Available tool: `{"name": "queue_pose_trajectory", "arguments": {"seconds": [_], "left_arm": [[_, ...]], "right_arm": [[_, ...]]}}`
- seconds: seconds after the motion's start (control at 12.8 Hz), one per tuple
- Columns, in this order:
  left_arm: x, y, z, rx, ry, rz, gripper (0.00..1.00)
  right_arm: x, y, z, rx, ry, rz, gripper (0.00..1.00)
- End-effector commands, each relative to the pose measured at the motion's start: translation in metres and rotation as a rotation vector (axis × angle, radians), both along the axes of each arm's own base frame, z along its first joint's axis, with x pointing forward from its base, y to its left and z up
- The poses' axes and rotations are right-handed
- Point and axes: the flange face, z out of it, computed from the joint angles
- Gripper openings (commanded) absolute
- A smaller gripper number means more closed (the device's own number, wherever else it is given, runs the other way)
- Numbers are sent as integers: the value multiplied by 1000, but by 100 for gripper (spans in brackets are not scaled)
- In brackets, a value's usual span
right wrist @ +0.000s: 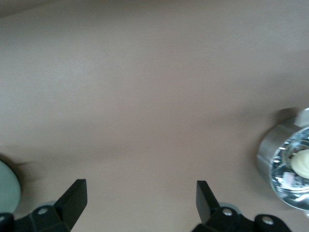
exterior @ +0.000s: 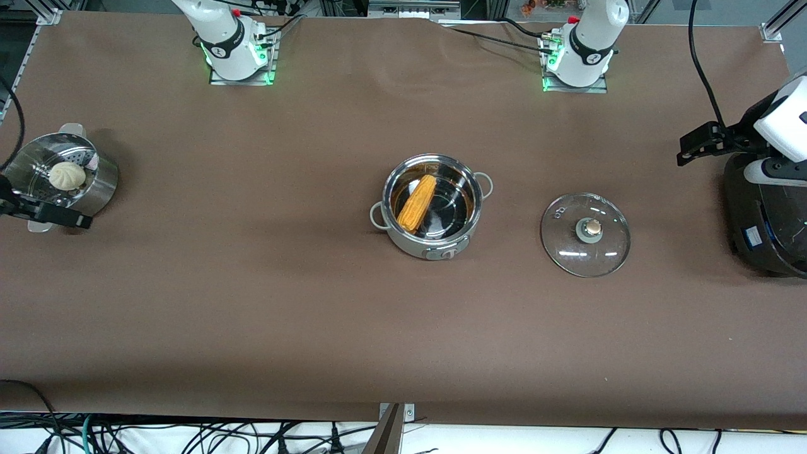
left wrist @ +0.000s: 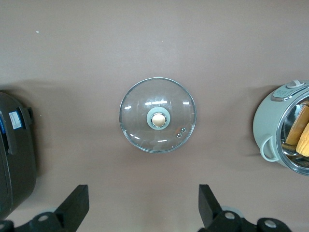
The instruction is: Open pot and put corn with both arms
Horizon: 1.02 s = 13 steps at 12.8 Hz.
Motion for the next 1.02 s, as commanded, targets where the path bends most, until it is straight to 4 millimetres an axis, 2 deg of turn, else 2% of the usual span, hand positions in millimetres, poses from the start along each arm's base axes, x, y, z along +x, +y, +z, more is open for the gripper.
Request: {"name": "queue_pose_trajectory", "arguments": {"seconds": [0.0,0.08,0.16,0.23,0.31,0.55,0.94], "left_arm": [[-5,-1,3,-8,-4,7,100],[-5,-1,3,-8,-2,7,100],[-5,-1,3,-10,-4,8,100],[-5,-1,3,-8,-2,8,100],[-5,-1,3,-8,-2,8,100],[-5,-2,3,-8,-2,7,100],[-5,-1,3,-8,-2,7,100]], "right_arm": [[-40,42,38,-74,-40,51,100],[-53,33,43,-73,-37,60,100],[-70,23,40,-70,-26,61,100],[-78,21,35,-71,-41,65,100],[-79,18,33,-71,-43,62,100],[-78,38,33,-70,-46,90,100],[-66,35,27,-73,-31,98,100]]}}
